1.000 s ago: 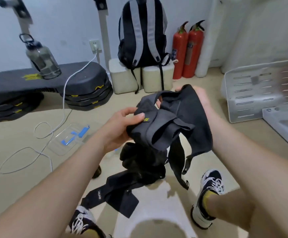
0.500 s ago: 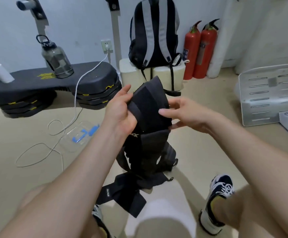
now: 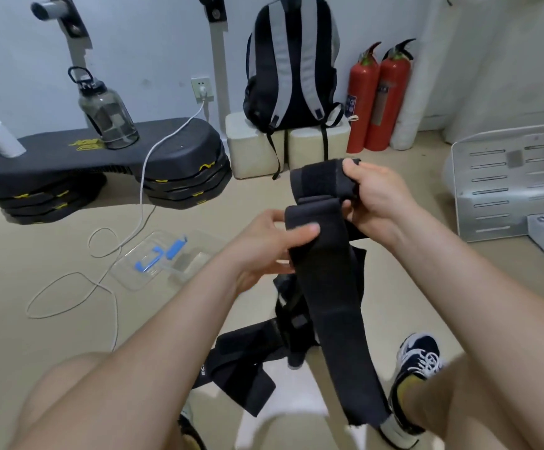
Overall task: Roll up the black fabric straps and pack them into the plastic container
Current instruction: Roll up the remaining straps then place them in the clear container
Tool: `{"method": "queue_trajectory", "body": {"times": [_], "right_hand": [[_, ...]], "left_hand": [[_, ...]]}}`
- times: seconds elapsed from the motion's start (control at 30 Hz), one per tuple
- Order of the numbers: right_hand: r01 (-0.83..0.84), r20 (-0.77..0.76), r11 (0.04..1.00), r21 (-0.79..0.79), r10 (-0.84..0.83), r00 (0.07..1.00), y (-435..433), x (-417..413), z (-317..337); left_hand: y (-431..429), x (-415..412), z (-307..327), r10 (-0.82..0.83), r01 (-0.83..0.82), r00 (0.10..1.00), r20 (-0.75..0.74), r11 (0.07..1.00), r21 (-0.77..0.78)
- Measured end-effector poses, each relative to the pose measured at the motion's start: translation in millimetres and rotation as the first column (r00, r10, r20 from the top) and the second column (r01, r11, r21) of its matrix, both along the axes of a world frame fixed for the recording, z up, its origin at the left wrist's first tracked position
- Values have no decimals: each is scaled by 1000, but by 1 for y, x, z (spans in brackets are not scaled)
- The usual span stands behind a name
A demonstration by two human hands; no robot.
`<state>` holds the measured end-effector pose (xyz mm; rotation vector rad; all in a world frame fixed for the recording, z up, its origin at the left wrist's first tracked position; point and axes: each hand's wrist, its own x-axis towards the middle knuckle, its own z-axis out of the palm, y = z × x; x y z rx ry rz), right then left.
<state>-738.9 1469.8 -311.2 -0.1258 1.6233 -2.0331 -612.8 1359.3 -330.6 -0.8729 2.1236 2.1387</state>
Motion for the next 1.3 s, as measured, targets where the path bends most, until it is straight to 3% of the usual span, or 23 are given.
{"method": "queue_trajectory", "body": {"times": [0.2,0.4,0.43,0.5,0.53,0.57,0.63,0.7,0.77,0.87,1.0,1.07,1.2,1.3], "right_hand": [[345,8,919,189,-353,936,11,-24,-13],[400,61,898,183,-416,907,5,-25,-28],[436,70,879,191,-456,887,8,-30,-28],[565,99,793,227,-596,797,28,-47,-20],[613,88,753,241,-646,758,41,-57,-13],[612,37,751,249,-639,768,52,-63,-7],[430,-123,852,299,-412,903,56,-59,3],[152,-217,907,392,-70,974,44,-40,6],[-25,-241,896,443,146,960,27,-18,6],[-225,-196,874,431,334,922,12,4,9],[-341,-109,897,283,383,917,4,17,17],[-341,-56,911,231,363,930,2,19,20],[-384,-52,882,272,412,910,-3,25,17],[-307,-96,900,310,351,931,-6,24,14]], "left_hand": [[-14,4,3,-129,127,975,-183,992,-21],[-16,18,20,-357,357,908,-222,933,-42],[-20,24,24,-451,452,868,-209,891,-43],[-22,41,31,-688,692,712,-141,722,-25],[-19,46,30,-729,731,674,-119,682,-33],[-18,47,28,-688,687,717,-111,724,-53],[-18,43,19,-426,417,892,-149,905,-89],[-18,34,12,-236,223,957,-169,970,-94],[-18,30,5,-108,81,989,-101,968,-237],[-17,33,2,-13,-4,1000,-26,815,-579],[-11,31,1,-171,156,982,77,511,-845],[-11,30,0,-205,198,971,119,423,-884],[-17,25,-1,-207,172,976,63,568,-805],[-17,23,0,-262,219,964,49,677,-703]]}}
